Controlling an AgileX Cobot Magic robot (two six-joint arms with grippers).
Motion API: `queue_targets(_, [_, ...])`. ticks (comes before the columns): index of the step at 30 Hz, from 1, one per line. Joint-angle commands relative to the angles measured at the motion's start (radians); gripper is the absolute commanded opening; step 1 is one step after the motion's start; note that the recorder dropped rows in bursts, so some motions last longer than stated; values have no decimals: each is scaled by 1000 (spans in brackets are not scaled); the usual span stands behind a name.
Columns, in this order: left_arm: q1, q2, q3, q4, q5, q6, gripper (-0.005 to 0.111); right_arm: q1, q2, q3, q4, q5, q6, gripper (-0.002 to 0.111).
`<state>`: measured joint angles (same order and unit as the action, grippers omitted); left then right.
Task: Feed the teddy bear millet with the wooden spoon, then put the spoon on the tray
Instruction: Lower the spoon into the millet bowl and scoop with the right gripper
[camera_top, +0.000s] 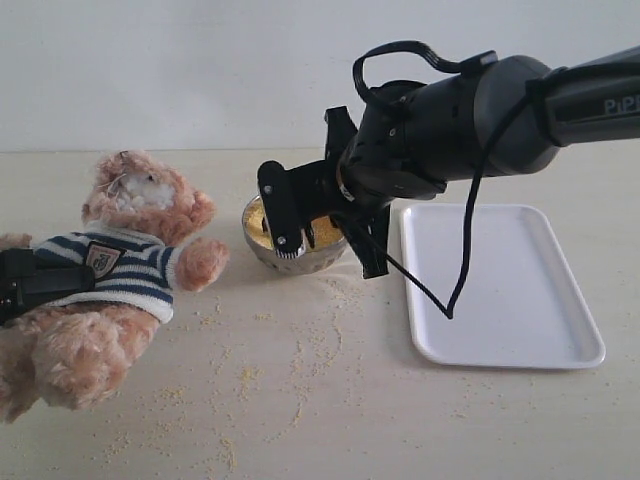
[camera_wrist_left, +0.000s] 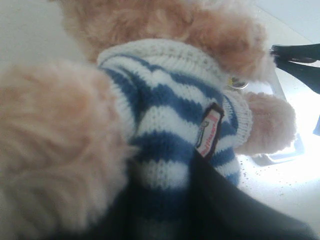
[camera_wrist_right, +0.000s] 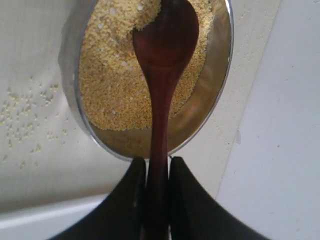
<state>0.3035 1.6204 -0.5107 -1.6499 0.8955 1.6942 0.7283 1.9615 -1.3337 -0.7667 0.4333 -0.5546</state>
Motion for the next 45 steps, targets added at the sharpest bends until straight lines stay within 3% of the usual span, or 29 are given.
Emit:
queue_targets(1, [1,-9,0,1,19,5,5,0,-4,-5,28,5,34,0])
queue_targets(15, [1,-9,0,9,19,5,5,0,-4,-5,207,21,-41,0])
queue_targets(25, [1,-9,0,12,19,5,5,-2,-6,-5,213,19,16,0])
queue_targets(37, [1,-9,0,12,19,5,5,-61,-10,-5,304,12,6,0])
queue_targets(45, [1,-9,0,12,19,5,5,-61,-10,-5,454,7,-71,0])
